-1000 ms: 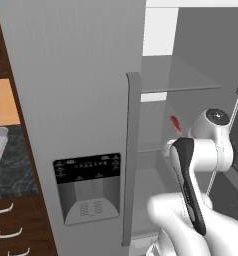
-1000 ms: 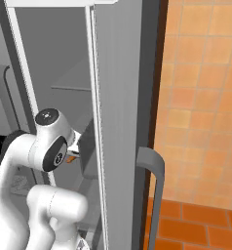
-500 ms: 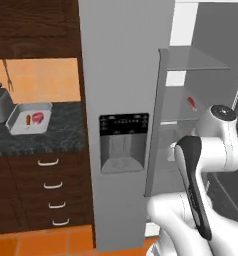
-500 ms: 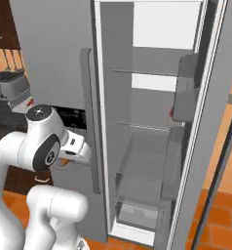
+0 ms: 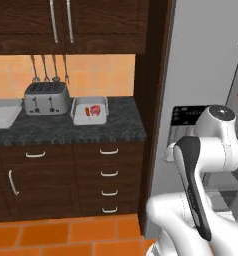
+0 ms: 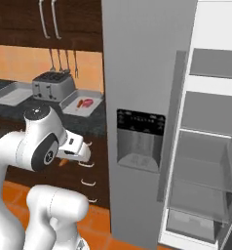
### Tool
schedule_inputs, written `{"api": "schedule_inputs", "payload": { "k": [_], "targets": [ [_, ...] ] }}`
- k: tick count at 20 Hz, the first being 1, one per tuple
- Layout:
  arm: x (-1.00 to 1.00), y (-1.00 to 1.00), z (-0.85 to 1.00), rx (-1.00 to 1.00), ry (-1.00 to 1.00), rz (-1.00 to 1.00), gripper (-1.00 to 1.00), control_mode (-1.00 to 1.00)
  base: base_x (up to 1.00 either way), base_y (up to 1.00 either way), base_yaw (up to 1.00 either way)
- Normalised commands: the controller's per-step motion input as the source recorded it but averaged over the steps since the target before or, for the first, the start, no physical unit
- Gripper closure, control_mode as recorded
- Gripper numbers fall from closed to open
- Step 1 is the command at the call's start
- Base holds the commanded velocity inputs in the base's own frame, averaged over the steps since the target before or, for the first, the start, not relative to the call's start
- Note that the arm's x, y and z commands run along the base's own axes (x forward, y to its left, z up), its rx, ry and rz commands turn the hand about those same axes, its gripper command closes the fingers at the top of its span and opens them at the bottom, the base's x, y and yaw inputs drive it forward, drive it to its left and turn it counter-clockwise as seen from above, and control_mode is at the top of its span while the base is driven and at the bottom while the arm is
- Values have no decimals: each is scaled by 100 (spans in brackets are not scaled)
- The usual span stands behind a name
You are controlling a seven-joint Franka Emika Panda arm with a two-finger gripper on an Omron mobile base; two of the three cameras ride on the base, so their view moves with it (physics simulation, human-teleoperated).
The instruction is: Place one carrot and one steak in each tupperware on the nearby counter, to pack two identical lunches.
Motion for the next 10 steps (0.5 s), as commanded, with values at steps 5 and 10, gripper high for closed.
{"api": "schedule_inputs", "payload": {
  "k": [5,10],
  "targets": [
    [0,0,0,0,0,0,100,100,52,100,1],
    [0,0,0,0,0,0,100,100,67,100,0]
  ]
}}
